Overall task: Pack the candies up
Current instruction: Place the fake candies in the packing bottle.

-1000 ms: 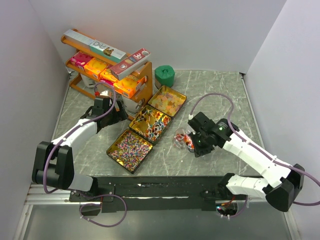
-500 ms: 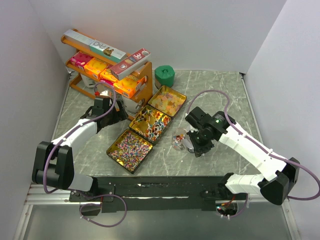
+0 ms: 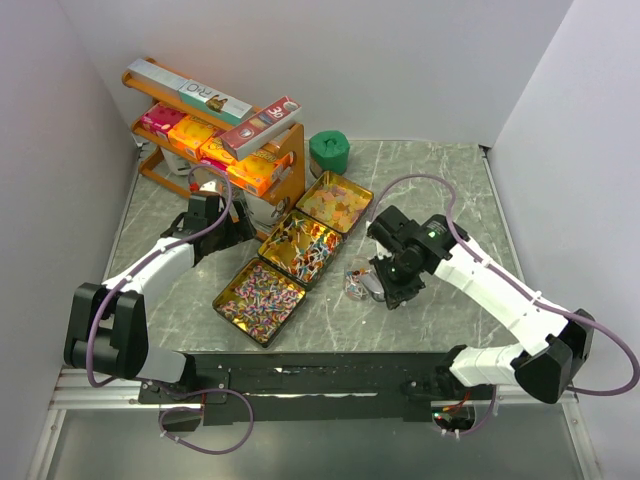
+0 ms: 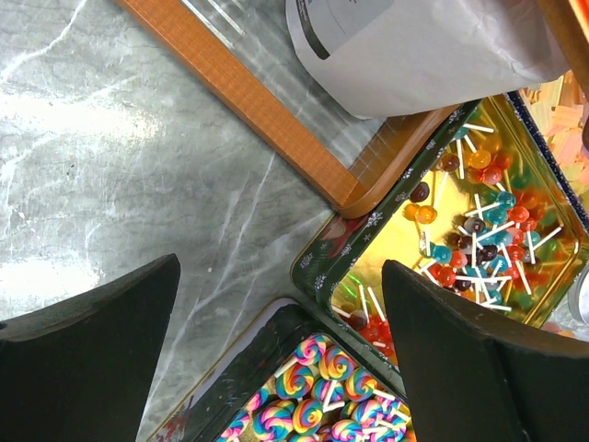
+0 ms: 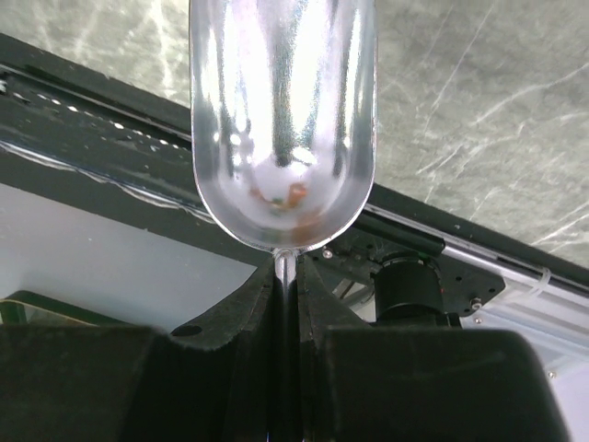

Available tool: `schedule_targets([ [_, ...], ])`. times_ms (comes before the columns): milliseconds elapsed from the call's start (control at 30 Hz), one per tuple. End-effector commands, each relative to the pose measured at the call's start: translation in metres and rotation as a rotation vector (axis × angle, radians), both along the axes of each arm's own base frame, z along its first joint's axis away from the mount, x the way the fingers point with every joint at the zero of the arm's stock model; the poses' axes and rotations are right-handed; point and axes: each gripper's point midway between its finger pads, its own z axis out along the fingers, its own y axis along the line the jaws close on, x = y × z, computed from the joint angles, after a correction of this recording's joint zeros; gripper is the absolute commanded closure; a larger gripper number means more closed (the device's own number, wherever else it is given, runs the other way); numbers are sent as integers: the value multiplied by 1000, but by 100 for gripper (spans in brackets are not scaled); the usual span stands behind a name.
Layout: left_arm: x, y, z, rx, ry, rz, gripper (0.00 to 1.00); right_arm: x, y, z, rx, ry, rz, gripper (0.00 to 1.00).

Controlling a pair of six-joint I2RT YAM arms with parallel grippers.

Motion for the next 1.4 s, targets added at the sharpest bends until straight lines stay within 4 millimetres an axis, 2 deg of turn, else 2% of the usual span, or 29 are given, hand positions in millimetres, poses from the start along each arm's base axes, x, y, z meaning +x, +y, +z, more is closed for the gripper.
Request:
schedule_targets([
  [0, 8, -2, 23, -16, -53, 9, 4, 8, 1, 23, 36, -68, 40, 100],
  [33, 6, -2, 21, -15, -28, 8, 4, 14, 8, 27, 73, -104, 55, 100],
  [67, 10, -4, 30, -28, -38, 13, 4, 16, 11, 31, 96, -127, 70, 100],
  [167, 12, -13, 38, -65, -26, -12, 4, 27, 23, 43, 177, -219, 138, 100],
  [300, 9, -25, 44, -105, -30, -76, 4, 44, 38, 54, 215, -372, 267, 100],
  [333, 7, -27, 45, -110, -34, -93, 4, 50, 39, 56, 201, -423, 286, 100],
  [400, 7, -31, 48, -121, -47, -124, 3, 63, 55, 62, 230, -543, 348, 100],
  [433, 6, -36, 52, -136, -53, -155, 4, 75, 53, 65, 196, -615, 354, 100],
  [467, 6, -39, 55, -146, -58, -171, 4, 79, 56, 62, 183, -649, 401, 100],
  [500, 6, -41, 56, -151, -61, -186, 3, 87, 67, 71, 207, -714, 421, 100],
  [600, 5, -47, 68, -168, -82, -233, 4, 103, 76, 72, 174, -823, 487, 100],
  [767, -4, -61, 87, -194, -137, -364, 4, 115, 93, 66, 146, -831, 588, 100],
  [867, -8, -67, 94, -209, -159, -416, 4, 113, 107, 59, 159, -758, 658, 100],
  [933, -9, -62, 91, -191, -144, -385, 4, 106, 114, 55, 179, -696, 707, 100],
  [967, -8, -58, 87, -176, -129, -360, 4, 104, 117, 55, 172, -661, 725, 100],
  [1000, -3, -45, 80, -130, -112, -289, 4, 103, 119, 54, 178, -649, 736, 100],
  [1100, -7, -28, 57, -79, -7, -192, 2, 98, 127, 55, 206, -624, 776, 100],
  [1233, -17, -22, 41, -99, 51, -157, 3, 94, 137, 48, 221, -604, 799, 100],
  [1367, -21, -28, 56, -141, -1, -186, 1, 87, 149, 37, 231, -576, 817, 100],
])
